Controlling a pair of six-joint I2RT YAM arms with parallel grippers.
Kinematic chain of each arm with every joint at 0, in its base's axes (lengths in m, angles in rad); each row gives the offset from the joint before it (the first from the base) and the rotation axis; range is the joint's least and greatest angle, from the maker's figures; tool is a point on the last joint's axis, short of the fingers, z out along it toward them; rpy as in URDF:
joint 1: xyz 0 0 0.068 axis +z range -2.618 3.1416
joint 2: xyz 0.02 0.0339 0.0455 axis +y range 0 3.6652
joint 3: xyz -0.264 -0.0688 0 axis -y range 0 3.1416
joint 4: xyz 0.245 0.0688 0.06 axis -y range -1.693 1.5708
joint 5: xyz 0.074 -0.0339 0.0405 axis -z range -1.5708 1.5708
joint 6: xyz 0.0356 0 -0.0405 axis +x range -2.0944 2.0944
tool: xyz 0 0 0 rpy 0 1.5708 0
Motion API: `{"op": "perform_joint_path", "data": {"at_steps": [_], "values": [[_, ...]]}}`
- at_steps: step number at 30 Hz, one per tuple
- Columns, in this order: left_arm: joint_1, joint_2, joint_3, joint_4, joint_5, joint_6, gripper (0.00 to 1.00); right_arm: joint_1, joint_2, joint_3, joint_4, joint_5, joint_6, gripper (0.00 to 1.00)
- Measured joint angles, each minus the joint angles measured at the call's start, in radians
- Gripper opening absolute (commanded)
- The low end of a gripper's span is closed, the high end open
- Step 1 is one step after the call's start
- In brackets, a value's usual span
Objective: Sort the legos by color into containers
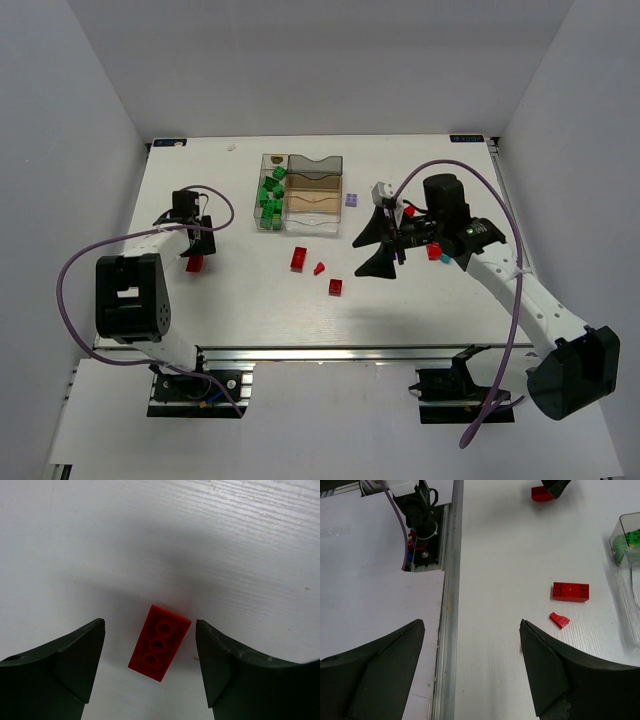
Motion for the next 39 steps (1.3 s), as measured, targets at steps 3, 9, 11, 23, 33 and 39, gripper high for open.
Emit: {"op": "perform_joint_path", "data": {"at_steps": [3, 9, 11, 23, 33, 39], "values": [[0.006, 0.0, 0.0, 0.001, 0.021, 0.025, 0.81, -0.012, 0.001, -0.013, -0.002, 0.0, -0.013, 0.82], [0.012, 0.042, -0.001, 0.003, 0.058, 0.045, 0.63, -0.026, 0.007, -0.016, -0.002, -0.001, -0.031, 0.82], [0.012, 0.052, 0.0, 0.019, 0.064, 0.043, 0.54, -0.031, 0.011, -0.017, -0.002, -0.001, -0.036, 0.82], [0.003, -0.032, 0.008, -0.016, 0.251, -0.025, 0.0, -0.042, 0.017, -0.06, 0.065, 0.119, -0.014, 0.15], [-0.154, -0.296, 0.097, 0.174, 0.755, -0.156, 0.01, -0.053, -0.005, -0.127, 0.229, 0.488, 0.103, 0.0], [-0.262, -0.211, 0.101, 0.287, 0.883, 0.026, 0.02, -0.065, 0.003, -0.128, 0.269, 0.538, 0.12, 0.0]]}}
